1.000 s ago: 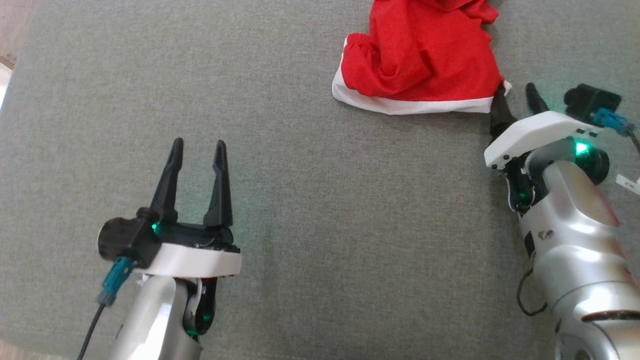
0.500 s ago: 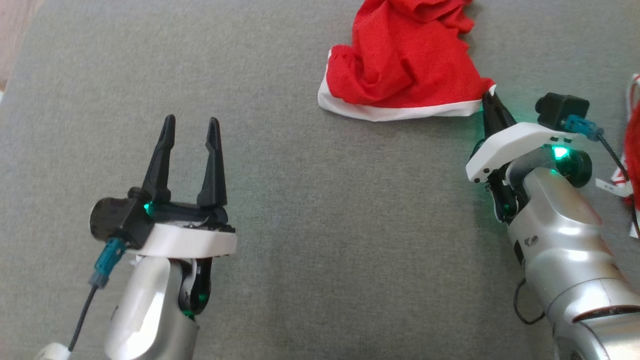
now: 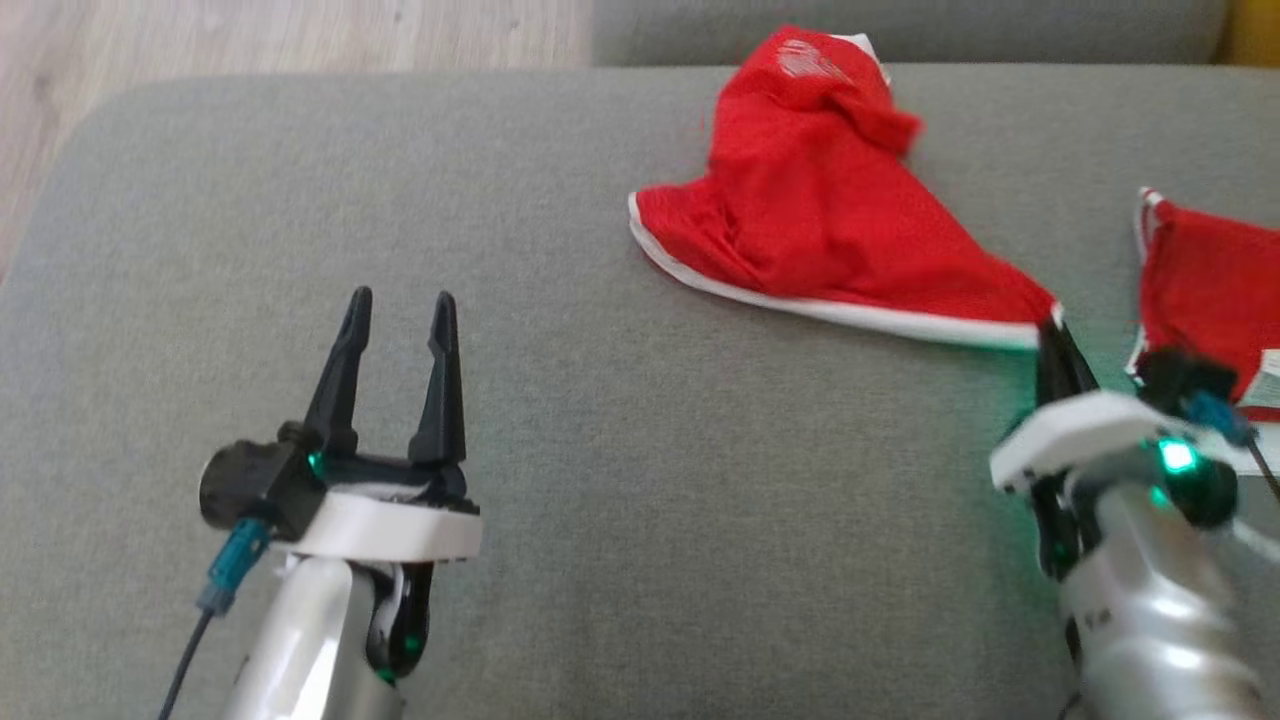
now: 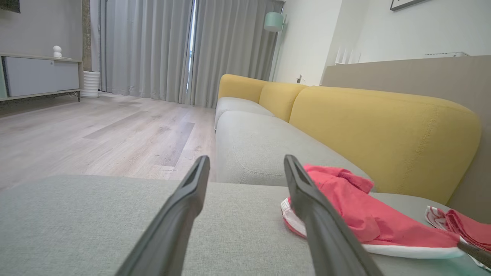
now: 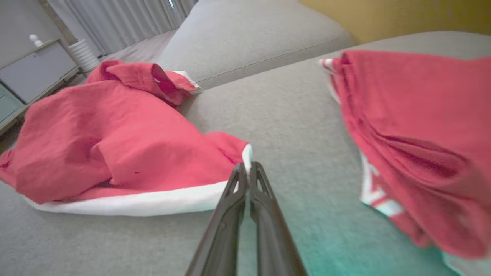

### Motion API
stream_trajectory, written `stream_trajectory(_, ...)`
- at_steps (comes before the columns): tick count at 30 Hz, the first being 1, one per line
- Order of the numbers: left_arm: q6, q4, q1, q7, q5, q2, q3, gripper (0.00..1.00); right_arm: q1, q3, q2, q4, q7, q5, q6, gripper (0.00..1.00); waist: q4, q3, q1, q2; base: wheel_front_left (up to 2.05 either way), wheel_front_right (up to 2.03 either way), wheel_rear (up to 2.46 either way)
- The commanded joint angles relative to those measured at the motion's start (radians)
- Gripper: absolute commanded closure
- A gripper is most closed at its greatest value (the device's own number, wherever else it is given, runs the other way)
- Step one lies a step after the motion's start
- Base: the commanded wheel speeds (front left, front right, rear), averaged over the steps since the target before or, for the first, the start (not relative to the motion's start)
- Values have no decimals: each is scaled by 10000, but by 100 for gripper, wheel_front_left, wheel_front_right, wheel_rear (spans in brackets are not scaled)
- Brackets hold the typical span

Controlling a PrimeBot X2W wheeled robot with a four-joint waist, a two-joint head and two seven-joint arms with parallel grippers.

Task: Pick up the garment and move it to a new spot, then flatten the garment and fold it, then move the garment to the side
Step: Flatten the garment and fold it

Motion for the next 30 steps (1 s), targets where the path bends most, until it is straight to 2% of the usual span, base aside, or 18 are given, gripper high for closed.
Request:
stream_trajectory(1, -59, -254, 26, -62, 57, 68, 223, 0, -49, 10, 96, -500, -134, -152, 67, 100, -133, -184, 2, 0, 0, 0, 0)
stream_trajectory(3, -68, -250, 127, -63, 62, 63, 203, 0, 277, -264, 138, -789, 1, -216, 67, 100, -184, -288, 2, 0, 0, 0, 0)
stream_trajectory(4, -71, -252, 164, -63, 59, 60, 198, 0, 415, -389, 155, -938, 87, -277, 67, 87, -198, -322, 2, 0, 0, 0, 0)
stream_trajectory(5, -75, -252, 190, -63, 55, 57, 193, 0, 537, -507, 171, -1107, 143, -359, 67, 0, -205, -351, 2, 0, 0, 0, 0)
stream_trajectory(8, -84, -259, 224, -63, 38, 43, 157, 0, 795, -501, 209, -1806, 168, -512, 67, 0, -190, -406, 2, 0, 0, 0, 0)
stream_trajectory(11, -91, -266, 233, -63, 18, 30, 108, 0, 1022, 476, 218, -2678, 107, 147, 67, 0, -144, -432, 2, 0, 0, 0, 0)
stream_trajectory(12, -91, -266, 233, -63, 18, 30, 108, 0, 1022, 476, 218, -2678, 107, 147, 67, 0, -144, -432, 2, 0, 0, 0, 0)
stream_trajectory(13, -96, -282, 243, -63, 11, 24, 91, 0, 1292, 1237, 219, -3442, 47, 528, 67, 0, -105, -427, 2, 0, 0, 0, 0)
stream_trajectory(14, -96, -282, 243, -63, 11, 24, 91, 0, 1292, 1237, 219, -3442, 47, 528, 67, 0, -105, -427, 2, 0, 0, 0, 0)
stream_trajectory(18, -102, -344, 281, -63, -5, 13, 131, 0, 2060, 2554, 221, -5050, -40, 1122, 67, 0, -7, -385, 2, 0, 0, 0, 0)
stream_trajectory(21, -107, -369, 321, -63, -17, 3, 106, 0, 2691, 3062, 222, -5908, -73, 1446, 67, 0, 126, -336, 2, 0, 0, 0, 0)
stream_trajectory(25, -112, -433, 299, -63, -102, -15, 52, 0, 3144, 3339, 222, -6384, -82, 1205, 67, 0, 395, -243, 2, 0, 0, 0, 0)
stream_trajectory(30, -118, -414, 235, -63, -164, -30, -93, 0, 2733, 3653, 222, -6530, 343, 589, 67, 0, 849, -86, 2, 0, 0, 0, 0)
